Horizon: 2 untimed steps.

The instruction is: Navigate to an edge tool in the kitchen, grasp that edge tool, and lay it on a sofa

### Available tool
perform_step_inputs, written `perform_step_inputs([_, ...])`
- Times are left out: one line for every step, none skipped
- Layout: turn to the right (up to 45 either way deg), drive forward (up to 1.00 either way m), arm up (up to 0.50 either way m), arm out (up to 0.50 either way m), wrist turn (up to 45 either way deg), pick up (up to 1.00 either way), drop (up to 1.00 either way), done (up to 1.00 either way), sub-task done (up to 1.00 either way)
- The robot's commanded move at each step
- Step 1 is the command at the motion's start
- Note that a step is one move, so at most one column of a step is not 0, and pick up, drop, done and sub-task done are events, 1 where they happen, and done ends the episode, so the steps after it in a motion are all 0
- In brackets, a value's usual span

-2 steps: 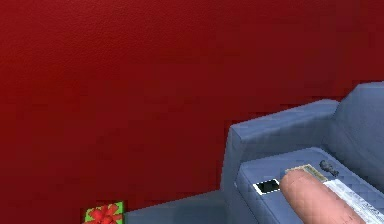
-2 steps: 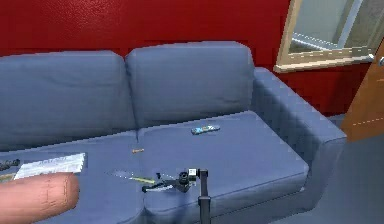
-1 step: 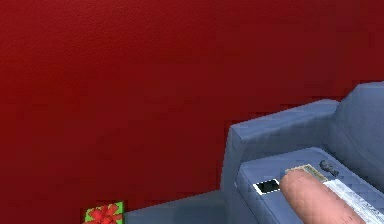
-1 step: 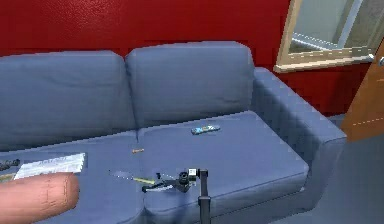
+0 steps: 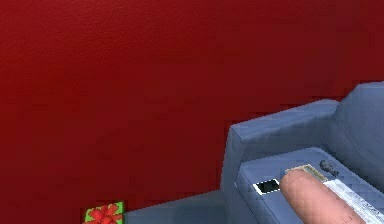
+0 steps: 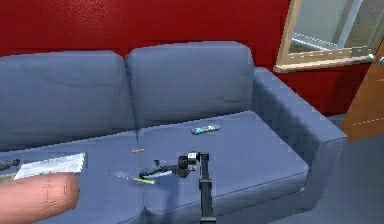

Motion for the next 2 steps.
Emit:
perform_step_inputs([0.0, 0.00, 0.00, -0.08, 0.0, 0.00, 0.00, 0.00, 0.00])
perform_step_inputs([0.0, 0.00, 0.00, 0.00, 0.0, 0.00, 0.00, 1.00, 0.00])
